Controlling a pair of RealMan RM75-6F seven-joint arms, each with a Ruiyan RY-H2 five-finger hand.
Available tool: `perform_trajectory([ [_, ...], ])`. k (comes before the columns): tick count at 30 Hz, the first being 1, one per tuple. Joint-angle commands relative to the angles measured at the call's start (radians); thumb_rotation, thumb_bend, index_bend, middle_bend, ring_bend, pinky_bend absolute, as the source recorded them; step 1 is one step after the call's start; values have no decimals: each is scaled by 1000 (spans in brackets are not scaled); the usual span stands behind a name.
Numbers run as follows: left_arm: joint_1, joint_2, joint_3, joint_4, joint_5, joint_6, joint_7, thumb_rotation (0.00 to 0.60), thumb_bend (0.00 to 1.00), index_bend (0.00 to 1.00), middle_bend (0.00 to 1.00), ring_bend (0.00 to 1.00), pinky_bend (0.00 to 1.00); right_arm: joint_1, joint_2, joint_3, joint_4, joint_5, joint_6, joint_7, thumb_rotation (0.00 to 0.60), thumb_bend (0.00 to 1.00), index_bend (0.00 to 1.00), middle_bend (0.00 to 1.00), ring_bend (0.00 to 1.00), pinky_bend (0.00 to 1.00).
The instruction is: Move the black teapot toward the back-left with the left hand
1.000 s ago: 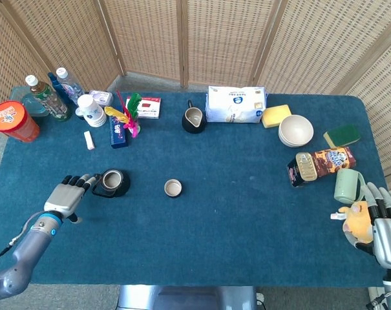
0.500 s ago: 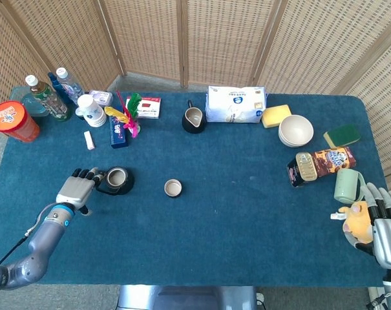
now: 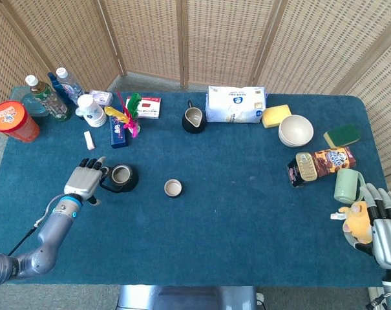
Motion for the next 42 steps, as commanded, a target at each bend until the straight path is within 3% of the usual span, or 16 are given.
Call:
perform_trajectory([
  [1, -13, -12, -8, 12, -12, 3, 3, 600, 29, 0, 0, 0, 0, 0, -1, 0, 1, 0, 0, -1, 600, 0, 0, 0, 0, 0],
  [11, -58, -45, -19, 43, -60, 22, 35, 600, 28, 0, 0, 0, 0, -2, 3, 2, 0, 1, 3, 8, 600, 0, 0, 0, 0, 0],
  [23, -82, -71, -40, 71, -31, 33, 13, 600, 28, 0, 0, 0, 0, -3, 4, 1, 0, 1, 5, 11, 600, 0, 0, 0, 0, 0],
  [31, -19, 59, -49, -87, 140, 85, -114, 600, 29, 0, 0, 0, 0, -3, 7, 0, -3, -3, 4, 15, 600, 0, 0, 0, 0, 0],
  [36, -31, 194, -21, -260, 80, 41, -72, 600, 29, 0, 0, 0, 0, -4, 7, -4, -5, -9, 6, 14, 600, 0, 0, 0, 0, 0],
  [42, -36, 199, -46, -321, 140, 79, -89, 600, 28, 0, 0, 0, 0, -7, 10, -4, -8, -13, 11, 21, 600, 0, 0, 0, 0, 0],
])
